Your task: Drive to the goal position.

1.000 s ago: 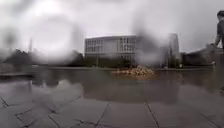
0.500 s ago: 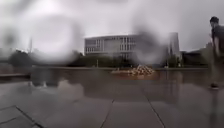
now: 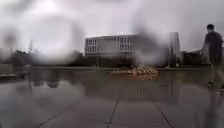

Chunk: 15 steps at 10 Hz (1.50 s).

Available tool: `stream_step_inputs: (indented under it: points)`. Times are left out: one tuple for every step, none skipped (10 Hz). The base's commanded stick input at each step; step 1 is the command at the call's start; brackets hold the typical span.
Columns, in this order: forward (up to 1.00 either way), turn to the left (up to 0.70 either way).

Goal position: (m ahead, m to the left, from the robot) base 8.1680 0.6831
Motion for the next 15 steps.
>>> stream_step_inputs:
  points:
    - [0.7,0.2]
    - [0.7,0.35]
    - [0.7,0.27]
    - [0.7,0.01]
    - [0.7,0.0]
    - [0.7,0.0]
    - [0.7,0.0]
    - [0.7,0.0]
    - [0.7,0.0]
    - [0.7,0.0]
    - [0.7,0.0]
    - [0.7,0.0]
    - [0.7,0.0]
    - [0.7,0.0]
    - [0.7,0.0]
